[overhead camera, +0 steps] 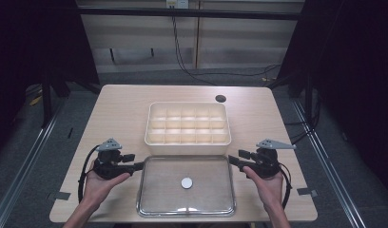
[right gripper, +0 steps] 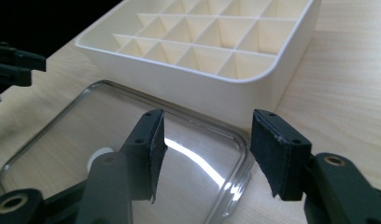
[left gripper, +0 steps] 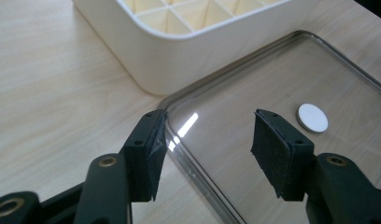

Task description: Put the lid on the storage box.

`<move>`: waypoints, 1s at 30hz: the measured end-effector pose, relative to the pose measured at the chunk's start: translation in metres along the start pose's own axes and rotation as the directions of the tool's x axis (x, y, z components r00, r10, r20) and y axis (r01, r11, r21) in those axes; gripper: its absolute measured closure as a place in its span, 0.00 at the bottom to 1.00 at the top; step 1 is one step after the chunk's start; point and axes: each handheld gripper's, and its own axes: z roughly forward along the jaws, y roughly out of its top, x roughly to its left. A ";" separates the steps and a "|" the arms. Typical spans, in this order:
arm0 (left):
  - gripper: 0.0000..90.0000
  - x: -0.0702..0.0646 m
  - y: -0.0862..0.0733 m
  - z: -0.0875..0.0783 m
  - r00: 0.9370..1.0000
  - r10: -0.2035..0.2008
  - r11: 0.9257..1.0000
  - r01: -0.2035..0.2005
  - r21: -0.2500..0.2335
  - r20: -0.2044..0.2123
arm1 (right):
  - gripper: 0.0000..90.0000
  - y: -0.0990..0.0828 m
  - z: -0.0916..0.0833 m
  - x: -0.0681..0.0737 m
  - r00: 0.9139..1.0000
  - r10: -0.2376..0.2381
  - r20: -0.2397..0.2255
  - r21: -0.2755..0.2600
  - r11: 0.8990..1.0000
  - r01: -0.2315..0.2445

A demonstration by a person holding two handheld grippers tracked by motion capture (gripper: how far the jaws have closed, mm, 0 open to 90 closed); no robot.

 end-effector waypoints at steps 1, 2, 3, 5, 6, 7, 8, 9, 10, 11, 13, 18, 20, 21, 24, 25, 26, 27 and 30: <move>0.50 0.002 -0.004 0.002 1.000 -0.011 1.000 0.011 0.006 0.007 | 0.52 -0.003 0.003 -0.002 1.000 0.001 0.005 0.007 1.000 -0.001; 0.52 0.002 -0.004 0.002 1.000 -0.011 1.000 0.011 0.006 0.007 | 0.52 -0.003 0.003 -0.002 1.000 0.001 0.005 0.007 1.000 -0.001; 0.51 0.004 -0.009 0.006 1.000 -0.009 0.999 0.009 0.031 0.002 | 0.54 -0.007 0.008 -0.006 1.000 0.003 0.003 0.035 0.999 -0.003; 0.52 0.007 -0.012 0.007 1.000 -0.018 0.999 0.018 0.041 -0.001 | 0.57 -0.010 0.011 -0.009 1.000 0.007 0.008 0.062 0.998 -0.008; 0.52 0.008 -0.013 0.008 1.000 -0.020 0.999 0.020 0.045 0.004 | 0.59 -0.011 0.013 -0.011 1.000 0.010 0.006 0.073 0.997 -0.010; 0.53 0.009 -0.014 0.009 1.000 -0.023 0.998 0.023 0.051 0.007 | 0.59 -0.013 0.014 -0.013 1.000 0.013 0.005 0.078 0.997 -0.013; 0.53 0.009 -0.014 0.009 1.000 -0.023 0.998 0.023 0.051 0.007 | 0.59 -0.013 0.014 -0.013 1.000 0.013 0.005 0.078 0.997 -0.013; 0.55 0.010 -0.017 0.010 1.000 -0.021 0.998 0.021 0.056 0.000 | 0.62 -0.016 0.018 -0.015 1.000 0.018 0.008 0.103 0.994 -0.019; 0.55 0.011 -0.018 0.011 0.999 -0.032 0.998 0.031 0.058 0.009 | 0.63 -0.019 0.020 -0.016 1.000 0.020 0.011 0.111 0.994 -0.021; 0.56 0.012 -0.020 0.012 0.999 -0.044 0.997 0.043 0.060 0.017 | 0.65 -0.020 0.021 -0.017 1.000 0.019 0.011 0.121 0.992 -0.020; 0.58 0.011 -0.024 0.014 0.999 -0.039 0.996 0.039 0.074 -0.005 | 0.66 -0.023 0.025 -0.018 1.000 0.022 0.015 0.140 0.990 -0.024; 0.57 0.008 -0.027 0.019 1.000 -0.024 0.995 0.022 0.097 0.011 | 0.66 -0.031 0.029 -0.022 0.999 0.047 0.020 0.164 0.985 -0.050; 0.55 0.009 -0.028 0.021 1.000 -0.025 0.993 0.023 0.114 0.009 | 0.65 -0.033 0.031 -0.022 0.999 0.040 0.034 0.178 0.983 -0.045; 0.55 0.009 -0.029 0.022 1.000 -0.026 0.993 0.026 0.115 0.003 | 0.65 -0.034 0.032 -0.021 0.998 0.040 0.039 0.183 0.982 -0.046; 0.52 0.010 -0.030 0.025 0.999 -0.036 0.989 0.035 0.141 0.006 | 0.62 -0.036 0.035 -0.021 0.998 0.037 0.046 0.198 0.979 -0.045; 0.52 0.010 -0.031 0.026 0.999 -0.036 0.990 0.034 0.135 0.012 | 0.62 -0.037 0.036 -0.021 0.998 0.035 0.045 0.205 0.978 -0.044; 0.53 0.010 -0.031 0.026 0.999 -0.036 0.990 0.034 0.135 0.012 | 0.62 -0.037 0.036 -0.021 0.998 0.035 0.045 0.205 0.978 -0.044; 0.53 0.010 -0.030 0.026 0.999 -0.039 0.990 0.037 0.133 0.012 | 0.61 -0.039 0.039 -0.021 0.998 0.027 0.054 0.220 0.975 -0.039; 0.55 0.009 -0.031 0.027 1.000 -0.022 0.990 0.020 0.139 0.015 | 0.61 -0.041 0.040 -0.021 0.998 0.034 0.059 0.223 0.974 -0.046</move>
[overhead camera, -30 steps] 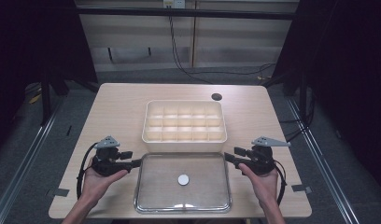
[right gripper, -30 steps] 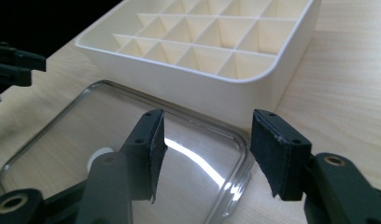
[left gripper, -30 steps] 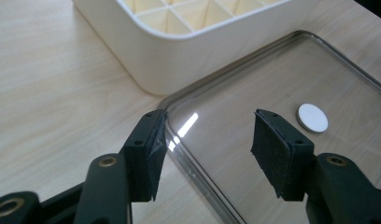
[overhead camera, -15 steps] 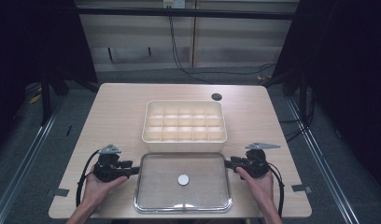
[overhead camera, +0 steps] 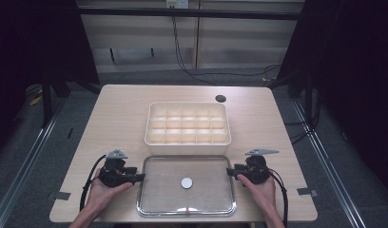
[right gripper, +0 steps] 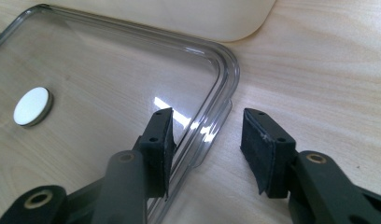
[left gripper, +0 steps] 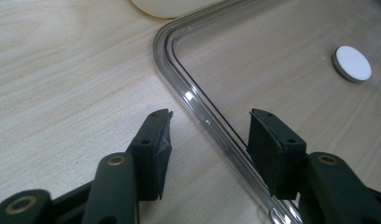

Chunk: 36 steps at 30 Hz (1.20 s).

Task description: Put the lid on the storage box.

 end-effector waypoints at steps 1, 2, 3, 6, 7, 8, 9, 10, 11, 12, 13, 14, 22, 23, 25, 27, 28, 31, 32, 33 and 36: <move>0.56 -0.001 0.000 0.000 1.000 0.001 1.000 -0.001 0.001 0.006 | 0.61 0.000 0.000 0.000 1.000 -0.002 0.000 0.000 1.000 0.002; 0.57 -0.001 0.000 0.000 1.000 0.001 1.000 -0.001 0.001 0.006 | 0.61 0.000 0.000 0.000 1.000 -0.002 0.000 0.000 1.000 0.002; 0.58 -0.002 0.000 0.001 1.000 0.008 1.000 -0.008 0.005 0.009 | 0.61 0.000 0.001 0.001 1.000 -0.005 0.002 -0.004 1.000 0.005; 0.62 -0.005 0.000 0.003 1.000 0.013 1.000 -0.013 0.006 0.016 | 0.61 -0.001 0.001 0.003 1.000 -0.004 0.005 -0.008 1.000 0.004; 0.64 -0.007 0.000 0.003 1.000 0.018 1.000 -0.019 0.006 0.023 | 0.62 -0.001 0.002 0.003 1.000 0.003 0.006 -0.012 1.000 -0.002; 0.65 -0.009 0.000 0.005 0.999 0.020 1.000 -0.020 0.002 0.025 | 0.63 -0.002 0.002 0.003 1.000 0.010 0.001 -0.017 1.000 -0.010; 0.66 -0.010 0.000 0.005 0.999 0.031 0.999 -0.031 0.014 0.025 | 0.64 -0.002 0.003 0.004 1.000 0.012 -0.006 -0.021 1.000 -0.012; 0.67 -0.010 0.000 0.005 0.999 0.031 0.999 -0.031 0.014 0.025 | 0.64 -0.002 0.003 0.004 1.000 0.012 -0.006 -0.021 1.000 -0.012; 0.67 -0.013 0.001 0.005 0.999 0.041 0.999 -0.041 0.015 0.008 | 0.65 -0.002 0.004 0.006 1.000 0.022 -0.003 -0.026 0.999 -0.022; 0.67 -0.014 0.001 0.005 0.999 0.038 0.999 -0.038 0.014 0.007 | 0.65 -0.002 0.004 0.006 1.000 0.025 0.000 -0.026 0.999 -0.025; 0.68 -0.014 0.001 0.005 0.999 0.041 0.999 -0.041 0.016 0.000 | 0.65 -0.003 0.004 0.006 0.999 0.032 -0.002 -0.028 0.999 -0.032; 0.71 -0.014 0.001 0.005 0.999 0.041 0.999 -0.041 0.016 0.000 | 0.65 -0.003 0.003 0.005 0.999 0.051 -0.009 -0.032 0.998 -0.051; 0.72 -0.014 -0.001 0.004 0.999 0.045 0.999 -0.045 0.014 -0.010 | 0.63 -0.008 0.003 -0.006 0.967 0.224 -0.118 -0.057 0.971 -0.232; 0.72 -0.015 -0.001 0.004 0.999 0.043 0.999 -0.043 0.014 -0.010 | 0.64 -0.009 0.002 -0.009 0.956 0.257 -0.142 -0.053 0.962 -0.267; 0.72 -0.014 -0.001 0.004 0.999 0.036 0.999 -0.036 0.020 0.000 | 0.65 -0.010 0.002 -0.012 0.948 0.276 -0.161 -0.051 0.956 -0.287; 0.72 -0.013 -0.001 0.004 0.999 0.034 0.999 -0.034 0.018 0.000 | 0.65 -0.011 0.002 -0.013 0.939 0.294 -0.178 -0.050 0.950 -0.307; 0.72 -0.013 -0.001 0.004 0.999 0.032 0.999 -0.032 0.016 -0.004 | 0.65 -0.011 0.002 -0.013 0.938 0.294 -0.181 -0.048 0.950 -0.307; 0.72 -0.012 -0.001 0.004 1.000 0.022 1.000 -0.022 0.013 -0.004 | 0.66 -0.012 0.002 -0.015 0.934 0.299 -0.196 -0.041 0.949 -0.312; 0.72 -0.012 -0.001 0.004 1.000 0.022 1.000 -0.022 0.013 -0.004 | 0.66 -0.012 0.002 -0.016 0.931 0.301 -0.207 -0.041 0.948 -0.316; 0.72 -0.012 -0.001 0.004 1.000 0.022 1.000 -0.021 0.013 -0.005 | 0.67 -0.012 0.002 -0.017 0.927 0.305 -0.219 -0.041 0.946 -0.321; 0.72 -0.012 -0.001 0.004 1.000 0.021 1.000 -0.021 0.013 -0.006 | 0.68 -0.013 0.001 -0.021 0.915 0.317 -0.249 -0.044 0.940 -0.337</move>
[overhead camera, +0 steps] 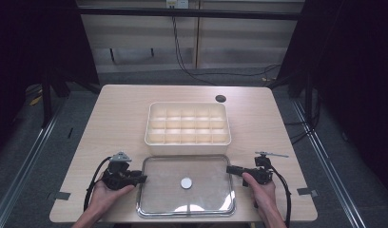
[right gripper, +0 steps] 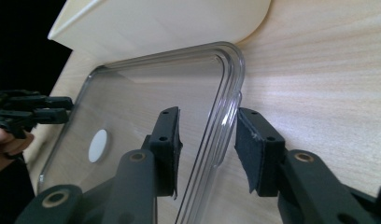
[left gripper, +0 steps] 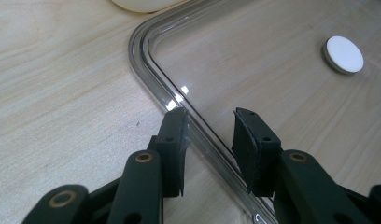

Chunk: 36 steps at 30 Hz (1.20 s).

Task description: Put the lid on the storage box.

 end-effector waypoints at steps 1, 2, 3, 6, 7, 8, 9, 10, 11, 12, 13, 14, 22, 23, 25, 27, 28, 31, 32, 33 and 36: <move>0.72 0.000 0.000 0.000 1.000 -0.001 1.000 0.001 0.000 0.001 | 0.70 0.000 -0.001 -0.001 1.000 0.006 -0.018 -0.008 1.000 -0.006; 0.72 0.000 0.000 0.000 1.000 0.002 1.000 -0.002 -0.001 0.001 | 0.71 0.001 -0.002 -0.002 1.000 0.007 -0.025 -0.011 1.000 -0.008; 0.72 0.000 0.000 0.000 1.000 0.000 1.000 0.000 -0.001 0.001 | 0.71 0.001 -0.003 -0.002 0.999 0.013 -0.036 -0.017 1.000 -0.013; 0.72 0.001 0.000 0.000 1.000 -0.002 1.000 0.002 -0.001 0.004 | 0.71 0.001 -0.004 -0.002 0.999 0.012 -0.047 -0.024 1.000 -0.013; 0.72 0.001 0.000 0.000 1.000 -0.006 1.000 0.006 -0.005 0.009 | 0.71 0.001 -0.005 -0.003 0.998 0.017 -0.068 -0.031 0.999 -0.019; 0.72 0.001 0.000 0.000 1.000 -0.006 1.000 0.006 -0.005 0.009 | 0.71 0.001 -0.005 -0.003 0.998 0.017 -0.068 -0.031 0.999 -0.019; 0.72 0.001 0.000 0.000 1.000 -0.005 1.000 0.005 -0.002 0.007 | 0.72 0.001 -0.006 -0.005 0.995 0.032 -0.090 -0.040 0.999 -0.036; 0.72 0.001 0.000 0.000 1.000 -0.005 1.000 0.005 -0.002 0.007 | 0.72 0.001 -0.006 -0.005 0.995 0.032 -0.090 -0.040 0.999 -0.036; 0.72 0.001 0.000 0.001 1.000 -0.007 1.000 0.008 -0.008 0.014 | 0.74 0.001 -0.005 -0.006 0.991 0.041 -0.127 -0.037 0.998 -0.046; 0.72 0.001 0.000 0.001 1.000 -0.007 1.000 0.008 -0.008 0.014 | 0.74 0.001 -0.005 -0.006 0.991 0.041 -0.127 -0.037 0.998 -0.046; 0.72 0.001 0.001 0.002 1.000 -0.006 1.000 0.006 -0.005 0.021 | 0.76 0.000 -0.003 -0.005 0.986 0.046 -0.162 -0.029 0.998 -0.052; 0.72 0.000 0.001 0.002 1.000 0.001 1.000 0.000 -0.002 0.018 | 0.78 -0.001 0.000 -0.002 0.983 0.050 -0.176 -0.022 0.998 -0.055; 0.71 0.000 0.001 0.003 1.000 0.001 1.000 -0.001 -0.005 0.030 | 0.74 0.004 0.002 0.006 0.993 -0.014 -0.116 -0.013 1.000 0.013; 0.71 0.000 0.001 0.003 1.000 0.001 1.000 -0.001 -0.005 0.028 | 0.72 0.005 0.004 0.006 0.992 -0.020 -0.123 -0.004 1.000 0.019; 0.71 0.000 0.001 0.003 1.000 -0.002 1.000 0.002 -0.006 0.031 | 0.73 0.005 0.006 0.006 0.992 -0.028 -0.121 0.002 1.000 0.029; 0.71 0.001 0.001 0.003 0.999 -0.004 1.000 0.004 -0.006 0.033 | 0.75 0.005 0.007 0.006 0.991 -0.026 -0.133 0.006 1.000 0.027; 0.71 0.001 0.001 0.003 0.999 -0.004 1.000 0.004 -0.006 0.033 | 0.76 0.005 0.006 0.006 0.990 -0.021 -0.140 0.005 1.000 0.022; 0.69 0.001 0.002 0.003 0.999 -0.007 1.000 0.007 -0.013 0.037 | 0.79 0.006 0.004 0.006 0.987 -0.022 -0.159 -0.011 1.000 0.021; 0.68 0.001 0.002 0.003 0.999 -0.010 1.000 0.010 -0.010 0.043 | 0.79 0.006 0.003 0.007 0.986 -0.022 -0.163 -0.016 1.000 0.020; 0.65 0.002 0.002 0.003 0.999 -0.012 1.000 0.012 -0.011 0.047 | 0.80 0.006 0.002 0.007 0.984 -0.025 -0.175 -0.026 0.999 0.021; 0.56 0.002 0.002 0.003 0.999 -0.015 1.000 0.016 -0.013 0.046 | 0.82 0.006 0.000 0.009 0.983 -0.032 -0.183 -0.036 0.999 0.026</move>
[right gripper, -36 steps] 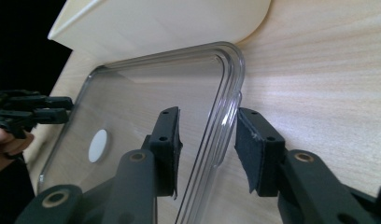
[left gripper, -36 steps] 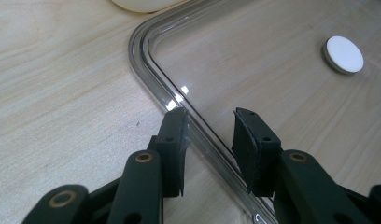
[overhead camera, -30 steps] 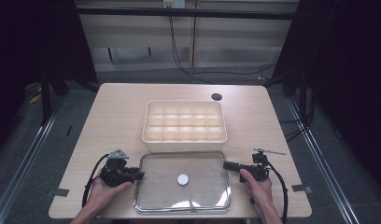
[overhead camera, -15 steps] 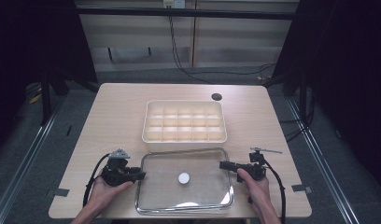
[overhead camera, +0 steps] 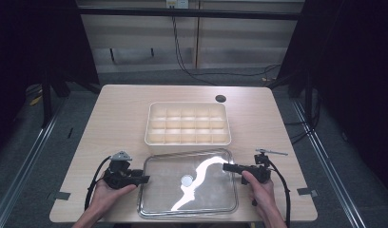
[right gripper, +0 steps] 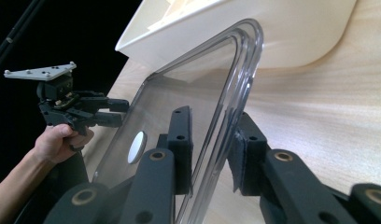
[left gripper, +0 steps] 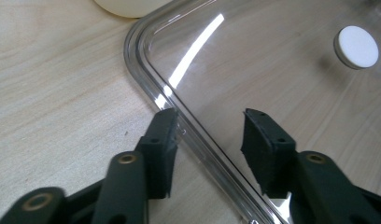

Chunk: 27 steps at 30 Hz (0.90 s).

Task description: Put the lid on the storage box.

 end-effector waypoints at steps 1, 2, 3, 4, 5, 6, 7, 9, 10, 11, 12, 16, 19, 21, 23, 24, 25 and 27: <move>0.53 0.002 0.000 -0.001 1.000 -0.009 1.000 0.009 -0.001 0.006 | 0.83 0.000 -0.002 0.001 1.000 -0.001 -0.012 -0.012 1.000 0.001; 0.52 0.003 0.000 -0.001 1.000 -0.022 1.000 0.022 -0.004 0.011 | 0.83 0.000 -0.002 0.002 1.000 -0.003 -0.015 -0.017 1.000 0.003; 0.49 0.003 0.000 -0.001 1.000 -0.022 1.000 0.022 -0.004 0.011 | 0.83 0.000 -0.002 0.002 1.000 -0.003 -0.015 -0.017 1.000 0.003; 0.47 0.004 0.000 -0.001 0.999 -0.033 0.999 0.033 -0.008 0.014 | 0.83 0.001 -0.002 0.003 1.000 -0.012 -0.020 -0.020 1.000 0.011; 0.46 0.005 0.000 -0.001 0.999 -0.032 0.999 0.032 -0.007 0.018 | 0.83 0.001 -0.002 0.004 1.000 -0.013 -0.021 -0.022 1.000 0.013; 0.45 0.005 0.000 -0.001 0.999 -0.032 0.999 0.032 -0.007 0.018 | 0.83 0.001 -0.002 0.004 1.000 -0.016 -0.022 -0.022 1.000 0.015; 0.44 0.005 0.001 -0.001 0.999 -0.034 0.999 0.034 -0.008 0.024 | 0.83 0.001 -0.002 0.004 1.000 -0.018 -0.021 -0.023 1.000 0.018; 0.43 0.004 0.001 0.000 0.999 -0.032 0.999 0.032 -0.010 0.028 | 0.83 0.002 -0.002 0.005 1.000 -0.021 -0.024 -0.026 0.999 0.020; 0.43 0.004 0.001 0.000 0.999 -0.032 0.999 0.032 -0.010 0.028 | 0.83 0.002 -0.002 0.005 1.000 -0.021 -0.024 -0.026 0.999 0.020; 0.43 0.004 0.001 0.000 0.999 -0.036 0.999 0.037 -0.011 0.036 | 0.83 0.002 -0.002 0.005 1.000 -0.021 -0.022 -0.026 0.999 0.020; 0.45 0.004 0.001 0.001 0.998 -0.039 0.999 0.040 -0.007 0.052 | 0.83 0.002 -0.002 0.005 1.000 -0.019 -0.019 -0.019 1.000 0.018; 0.47 0.006 0.001 0.001 0.995 -0.065 0.998 0.066 -0.010 0.074 | 0.83 0.002 -0.002 0.006 1.000 -0.023 -0.018 -0.020 1.000 0.022; 0.48 0.008 0.002 0.001 0.994 -0.072 0.997 0.073 -0.007 0.088 | 0.83 0.002 -0.002 0.007 0.999 -0.032 -0.018 -0.023 0.999 0.031; 0.48 0.008 0.002 0.002 0.991 -0.087 0.996 0.089 -0.010 0.106 | 0.83 0.002 -0.003 0.007 0.999 -0.036 -0.013 -0.022 0.999 0.036; 0.48 0.008 0.003 0.003 0.991 -0.086 0.996 0.087 -0.009 0.103 | 0.82 0.003 -0.003 0.008 0.999 -0.041 0.000 -0.020 0.999 0.041; 0.48 0.008 0.003 0.002 0.990 -0.088 0.996 0.089 -0.007 0.110 | 0.82 0.003 -0.003 0.008 0.999 -0.043 0.004 -0.021 0.999 0.043; 0.49 0.008 0.003 0.002 0.990 -0.087 0.996 0.088 -0.011 0.108 | 0.82 0.003 -0.004 0.008 0.999 -0.046 0.008 -0.017 0.999 0.046; 0.51 0.008 0.003 0.001 0.991 -0.083 0.996 0.086 -0.022 0.109 | 0.82 0.003 -0.004 0.009 0.999 -0.047 0.012 -0.021 0.999 0.047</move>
